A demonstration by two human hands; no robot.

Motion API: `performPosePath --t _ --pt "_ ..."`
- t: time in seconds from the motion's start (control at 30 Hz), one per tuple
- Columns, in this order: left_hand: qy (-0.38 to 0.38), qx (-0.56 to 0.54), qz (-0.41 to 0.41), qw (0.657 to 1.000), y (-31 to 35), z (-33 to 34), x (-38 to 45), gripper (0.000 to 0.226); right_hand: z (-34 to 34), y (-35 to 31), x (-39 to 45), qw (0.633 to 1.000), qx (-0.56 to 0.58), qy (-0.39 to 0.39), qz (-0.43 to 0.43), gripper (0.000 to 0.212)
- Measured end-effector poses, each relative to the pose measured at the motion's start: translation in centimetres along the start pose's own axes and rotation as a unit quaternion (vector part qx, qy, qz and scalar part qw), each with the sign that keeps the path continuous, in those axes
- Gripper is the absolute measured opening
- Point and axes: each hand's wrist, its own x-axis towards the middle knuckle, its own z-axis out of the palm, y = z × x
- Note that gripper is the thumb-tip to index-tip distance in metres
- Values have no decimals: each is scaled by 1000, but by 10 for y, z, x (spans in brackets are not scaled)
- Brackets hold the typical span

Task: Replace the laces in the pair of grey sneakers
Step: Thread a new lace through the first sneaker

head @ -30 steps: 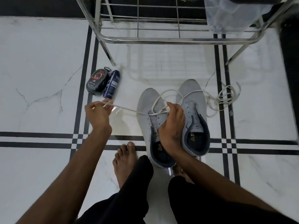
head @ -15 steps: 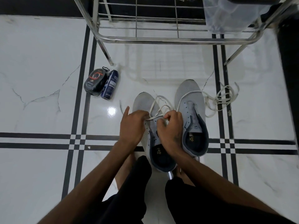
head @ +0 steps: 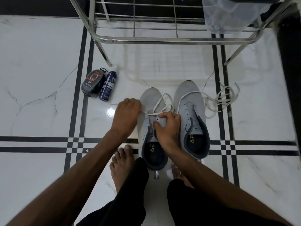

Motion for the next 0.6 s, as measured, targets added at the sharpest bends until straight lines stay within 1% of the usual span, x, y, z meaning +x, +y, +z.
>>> performPosePath --t 0.03,0.1,0.17,0.2,0.23,0.27,0.3,0.37,0.4,0.43,0.47,0.5,0.57,0.6 --pt "10 1 -42 999 -9 -4 0 14 3 0 0 1000 5 11 2 20" --pt "36 13 -161 986 -33 -13 -7 20 8 1 -1 999 13 30 11 20" --pt "46 11 -285 957 -57 -23 -28 19 13 2 -1 999 11 46 24 22" --pt "45 9 -334 942 -64 -27 -41 16 15 2 -1 998 10 50 26 22" --pt "42 10 -356 934 -64 -28 -52 13 16 2 -1 998 6 54 27 23" --pt "41 16 -347 937 -59 -26 -60 15 17 3 0 998 3 57 26 23" --pt "42 18 -315 948 -51 -24 -63 21 19 3 1 998 3 58 25 25" --pt "45 -10 -193 980 -28 -14 -53 35 20 4 2 998 11 63 22 29" --pt "38 -26 -129 991 -16 -10 -42 38 20 4 3 998 15 64 20 32" --pt "26 -40 -86 995 -5 -6 -31 38 20 4 3 998 15 65 17 35" --pt "4 -58 -71 996 2 -2 -20 35 20 5 3 998 15 66 14 37" --pt "-24 -74 -78 994 7 1 -11 30 20 5 3 998 18 67 12 39" --pt "-68 -63 -91 992 9 8 -2 15 21 7 4 997 26 68 9 42" --pt "-71 -49 -93 992 7 9 0 9 21 7 4 997 28 69 9 42"
